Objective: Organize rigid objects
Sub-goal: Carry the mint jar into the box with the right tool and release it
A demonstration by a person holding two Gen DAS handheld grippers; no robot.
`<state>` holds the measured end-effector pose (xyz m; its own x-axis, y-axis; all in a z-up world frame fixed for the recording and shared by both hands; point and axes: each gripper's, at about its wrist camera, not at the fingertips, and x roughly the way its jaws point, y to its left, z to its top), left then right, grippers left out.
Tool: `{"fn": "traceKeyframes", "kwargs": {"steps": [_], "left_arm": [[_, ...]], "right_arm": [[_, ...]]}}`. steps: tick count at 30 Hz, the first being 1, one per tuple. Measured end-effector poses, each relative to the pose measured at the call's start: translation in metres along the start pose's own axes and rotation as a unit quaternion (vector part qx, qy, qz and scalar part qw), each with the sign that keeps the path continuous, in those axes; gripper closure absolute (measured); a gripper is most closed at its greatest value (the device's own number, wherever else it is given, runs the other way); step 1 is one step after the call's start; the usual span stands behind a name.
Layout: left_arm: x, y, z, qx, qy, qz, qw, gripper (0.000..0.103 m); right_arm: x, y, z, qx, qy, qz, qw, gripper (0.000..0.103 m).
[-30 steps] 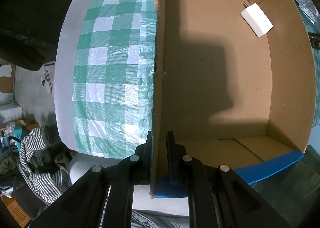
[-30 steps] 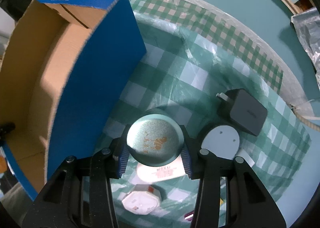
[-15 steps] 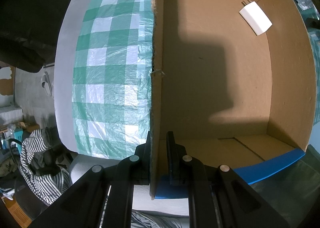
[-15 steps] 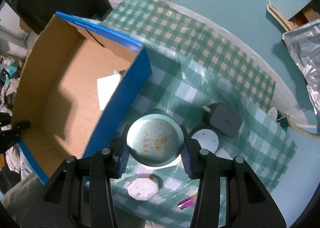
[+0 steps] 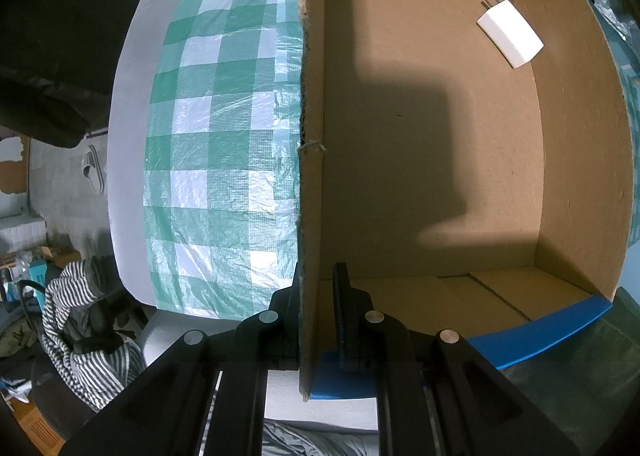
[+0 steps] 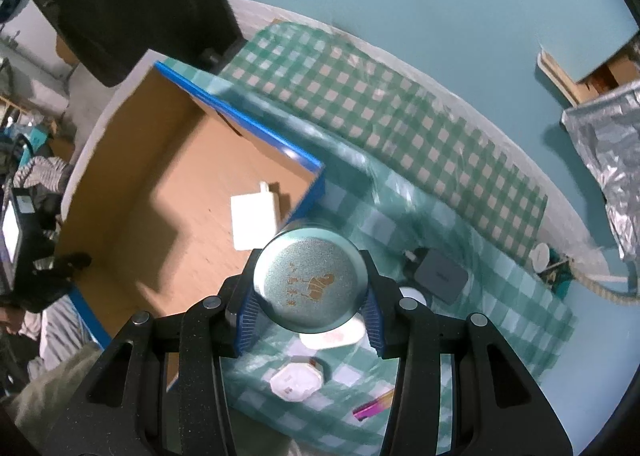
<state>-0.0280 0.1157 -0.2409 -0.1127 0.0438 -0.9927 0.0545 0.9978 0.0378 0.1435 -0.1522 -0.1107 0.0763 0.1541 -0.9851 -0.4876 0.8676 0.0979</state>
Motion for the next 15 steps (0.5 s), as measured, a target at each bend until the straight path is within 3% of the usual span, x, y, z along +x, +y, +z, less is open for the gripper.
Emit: {"fn": "traceKeyframes", "kwargs": {"steps": [15], "left_arm": [[0.000,0.003,0.001,-0.006,-0.001,-0.003,1.0000,0.092]], "right_arm": [[0.012,0.031,0.035,-0.037,-0.001,0.012,0.999,0.059]]}}
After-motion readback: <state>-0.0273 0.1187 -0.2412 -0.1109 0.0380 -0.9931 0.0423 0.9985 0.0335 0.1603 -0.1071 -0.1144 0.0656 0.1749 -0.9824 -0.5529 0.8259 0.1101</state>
